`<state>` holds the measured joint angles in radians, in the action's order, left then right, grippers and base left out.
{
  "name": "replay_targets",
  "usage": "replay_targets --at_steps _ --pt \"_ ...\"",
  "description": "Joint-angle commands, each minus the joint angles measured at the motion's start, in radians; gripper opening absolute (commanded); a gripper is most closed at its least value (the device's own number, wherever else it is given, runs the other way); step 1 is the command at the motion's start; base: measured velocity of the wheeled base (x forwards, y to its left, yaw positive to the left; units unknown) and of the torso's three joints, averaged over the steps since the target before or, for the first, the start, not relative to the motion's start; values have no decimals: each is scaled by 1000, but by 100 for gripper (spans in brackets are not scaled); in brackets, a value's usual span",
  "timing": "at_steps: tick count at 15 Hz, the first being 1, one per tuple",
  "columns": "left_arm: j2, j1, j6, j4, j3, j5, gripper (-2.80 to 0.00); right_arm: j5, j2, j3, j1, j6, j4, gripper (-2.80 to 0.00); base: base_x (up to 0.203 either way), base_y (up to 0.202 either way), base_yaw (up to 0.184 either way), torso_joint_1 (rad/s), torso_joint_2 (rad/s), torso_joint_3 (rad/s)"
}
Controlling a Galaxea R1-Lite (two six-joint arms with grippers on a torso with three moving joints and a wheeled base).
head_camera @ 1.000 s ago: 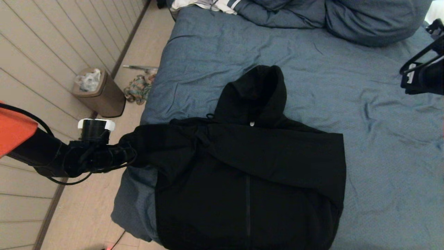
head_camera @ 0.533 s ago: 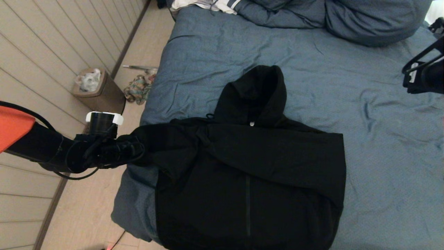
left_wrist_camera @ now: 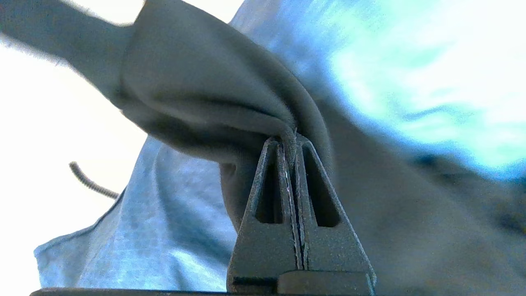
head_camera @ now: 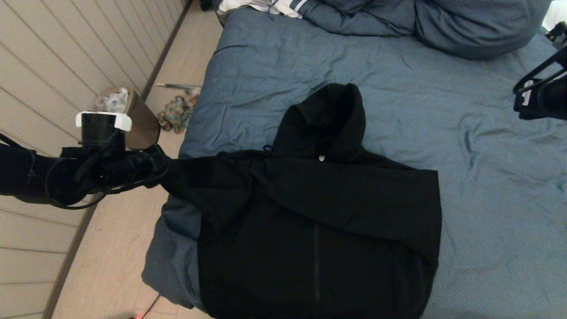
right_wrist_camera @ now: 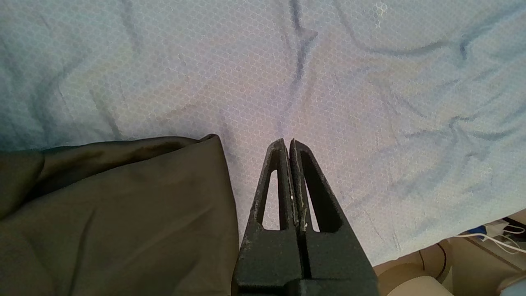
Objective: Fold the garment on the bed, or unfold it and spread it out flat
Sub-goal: Fold the black sweatshirt
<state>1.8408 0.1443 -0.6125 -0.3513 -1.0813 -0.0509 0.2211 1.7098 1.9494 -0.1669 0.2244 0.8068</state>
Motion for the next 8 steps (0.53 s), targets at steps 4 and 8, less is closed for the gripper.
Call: replay_targets --at_steps 4,8 --pt "-154 91 -5 39 -2 -48 -280 -2 -7 0 0 -2 3 -280 0 0 0 0 0 0" --pt "-208 294 2 41 8 -151 -280 -7 -20 1 0 0 -1 -280 0 0 0 0 0 0"
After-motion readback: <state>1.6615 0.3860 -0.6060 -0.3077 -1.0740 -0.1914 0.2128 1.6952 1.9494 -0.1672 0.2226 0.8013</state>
